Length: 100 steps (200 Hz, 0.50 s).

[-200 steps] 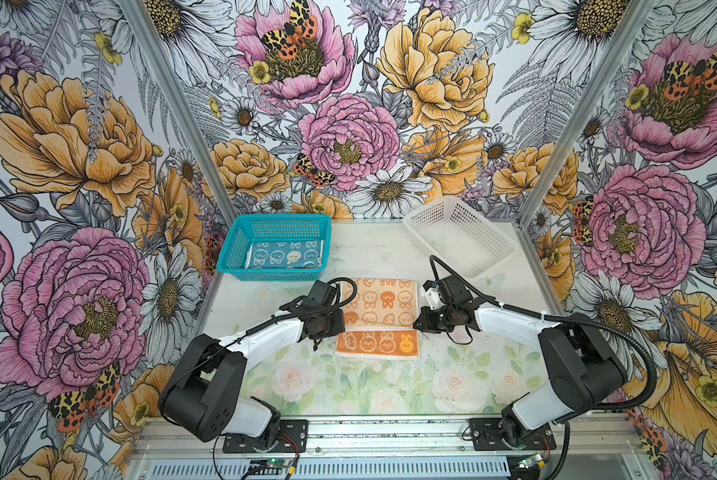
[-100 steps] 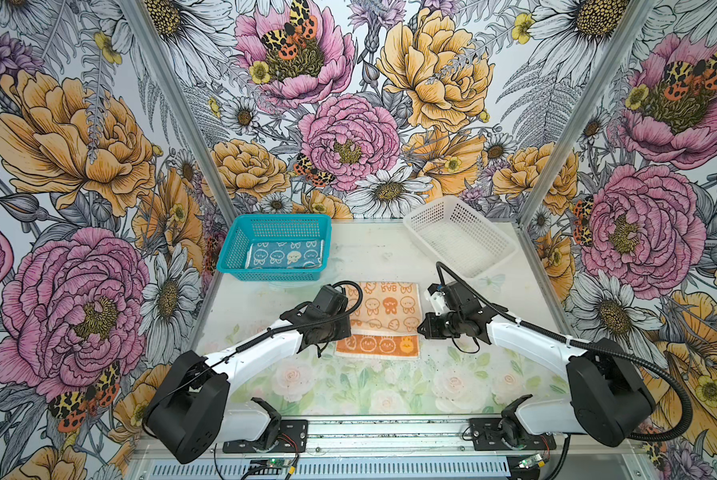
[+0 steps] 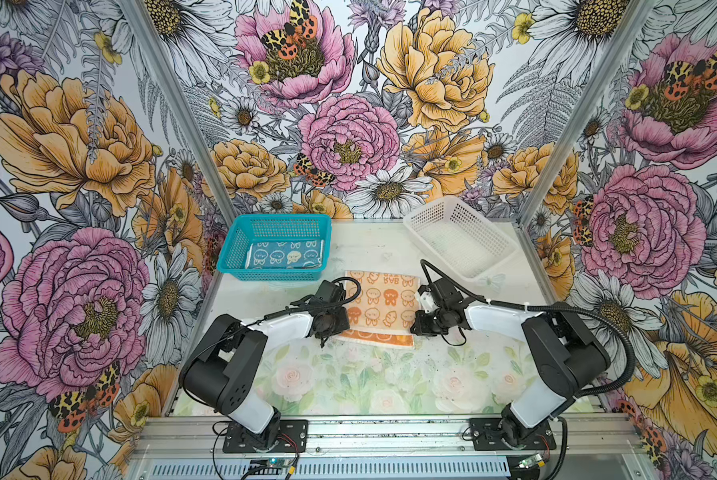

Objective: Fold and stack the towels

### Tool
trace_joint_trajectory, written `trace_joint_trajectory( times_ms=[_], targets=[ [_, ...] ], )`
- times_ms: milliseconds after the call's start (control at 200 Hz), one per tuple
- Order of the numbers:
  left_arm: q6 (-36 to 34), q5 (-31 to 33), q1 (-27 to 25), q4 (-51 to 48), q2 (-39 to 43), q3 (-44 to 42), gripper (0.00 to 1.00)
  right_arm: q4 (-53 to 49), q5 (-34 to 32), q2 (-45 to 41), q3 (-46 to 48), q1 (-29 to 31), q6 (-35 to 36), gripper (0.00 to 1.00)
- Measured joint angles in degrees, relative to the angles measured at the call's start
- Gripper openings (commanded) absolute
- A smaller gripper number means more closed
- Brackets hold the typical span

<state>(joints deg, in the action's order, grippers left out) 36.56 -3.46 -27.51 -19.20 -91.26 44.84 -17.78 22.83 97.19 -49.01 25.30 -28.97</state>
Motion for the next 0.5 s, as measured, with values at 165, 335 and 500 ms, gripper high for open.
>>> trace_joint_trajectory(
  times_ms=[165, 335, 500],
  targets=[
    [-2.62, -0.81, 1.79, -3.32, -1.95, 6.64, 0.0, -2.86, -0.87, 3.45, -7.39, -3.15, 2.01, 0.0],
    [-4.96, -0.76, 3.37, -5.7, 0.94, 11.45, 0.0, -6.86, -2.12, 1.31, -12.31, -3.26, 3.34, 0.0],
    [-5.99, -0.81, 3.98, -7.8, 4.83, 10.84, 0.0, -9.25, -2.16, -2.49, -12.63, -2.58, 3.58, 0.0]
  ],
)
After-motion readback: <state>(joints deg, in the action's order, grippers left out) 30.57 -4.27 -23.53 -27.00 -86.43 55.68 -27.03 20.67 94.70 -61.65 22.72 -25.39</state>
